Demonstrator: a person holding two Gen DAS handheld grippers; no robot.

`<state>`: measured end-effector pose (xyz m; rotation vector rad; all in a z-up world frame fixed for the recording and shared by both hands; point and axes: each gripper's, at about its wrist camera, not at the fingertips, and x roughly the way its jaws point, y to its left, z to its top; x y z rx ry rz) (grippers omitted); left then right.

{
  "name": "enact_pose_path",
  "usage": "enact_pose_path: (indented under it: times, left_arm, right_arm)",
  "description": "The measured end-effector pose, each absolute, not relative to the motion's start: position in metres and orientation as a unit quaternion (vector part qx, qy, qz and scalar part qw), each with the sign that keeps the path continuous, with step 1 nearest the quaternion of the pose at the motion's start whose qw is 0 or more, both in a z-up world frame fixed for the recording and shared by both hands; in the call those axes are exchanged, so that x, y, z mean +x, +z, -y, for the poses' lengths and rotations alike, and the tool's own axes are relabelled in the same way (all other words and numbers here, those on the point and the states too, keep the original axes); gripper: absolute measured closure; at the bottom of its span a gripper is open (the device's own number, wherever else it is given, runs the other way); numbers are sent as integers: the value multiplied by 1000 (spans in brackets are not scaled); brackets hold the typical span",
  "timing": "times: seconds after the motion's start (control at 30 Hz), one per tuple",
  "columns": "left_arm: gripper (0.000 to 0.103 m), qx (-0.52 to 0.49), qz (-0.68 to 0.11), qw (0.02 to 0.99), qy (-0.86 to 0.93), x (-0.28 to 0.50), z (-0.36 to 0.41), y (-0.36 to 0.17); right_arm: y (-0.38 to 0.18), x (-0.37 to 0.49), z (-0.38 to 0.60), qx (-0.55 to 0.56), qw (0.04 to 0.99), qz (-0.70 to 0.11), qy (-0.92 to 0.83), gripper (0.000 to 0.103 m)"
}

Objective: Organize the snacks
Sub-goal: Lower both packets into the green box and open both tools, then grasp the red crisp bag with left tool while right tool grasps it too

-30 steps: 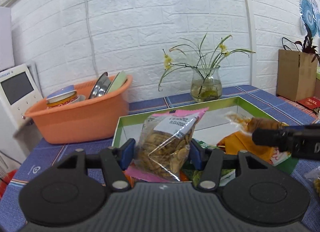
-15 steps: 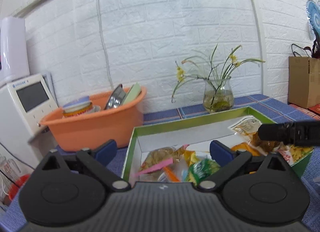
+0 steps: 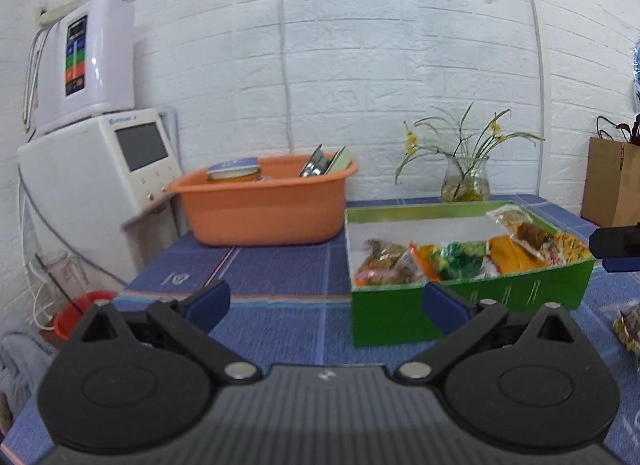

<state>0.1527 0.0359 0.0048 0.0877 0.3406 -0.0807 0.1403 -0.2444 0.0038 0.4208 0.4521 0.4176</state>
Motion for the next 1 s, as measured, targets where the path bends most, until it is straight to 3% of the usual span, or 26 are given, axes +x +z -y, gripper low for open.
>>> enact_pose_path:
  times: [0.23, 0.4, 0.57, 0.63, 0.67, 0.7, 0.73, 0.77, 0.83, 0.9, 1.0]
  left_arm:
    - [1, -12, -249, 968, -16, 89, -74, -31]
    - [1, -88, -304, 948, -41, 90, -87, -54]
    - [2, -122, -295, 944, -85, 98, -80, -65]
    - [7, -111, -287, 947, -94, 98, -74, -68]
    - [16, -114, -283, 947, -102, 98, -75, -67]
    - [35, -123, -280, 946, -108, 97, -74, -67]
    - [43, -135, -277, 945, -108, 96, -75, -67]
    - [45, -137, -275, 946, -105, 96, -76, -66]
    - [71, -150, -273, 944, -109, 96, -80, -63]
    - [80, -154, -276, 942, -116, 96, -82, -59]
    - [83, -136, -272, 945, -124, 92, -75, -53]
  right_arm:
    - [-25, 141, 180, 189, 893, -287, 290, 0]
    - [-46, 156, 150, 195, 874, -339, 287, 0]
    - [-55, 161, 138, 181, 868, -354, 298, 0]
    - [-54, 160, 136, 180, 866, -358, 299, 0]
    - [-54, 159, 135, 181, 861, -364, 306, 2]
    - [-57, 160, 133, 184, 848, -383, 316, 50]
    - [-60, 161, 134, 202, 840, -394, 315, 64]
    - [-61, 161, 137, 213, 838, -395, 311, 65]
    - [-60, 157, 141, 220, 837, -392, 311, 70]
    - [-58, 152, 144, 224, 840, -388, 306, 73]
    - [-51, 143, 147, 219, 850, -370, 305, 76]
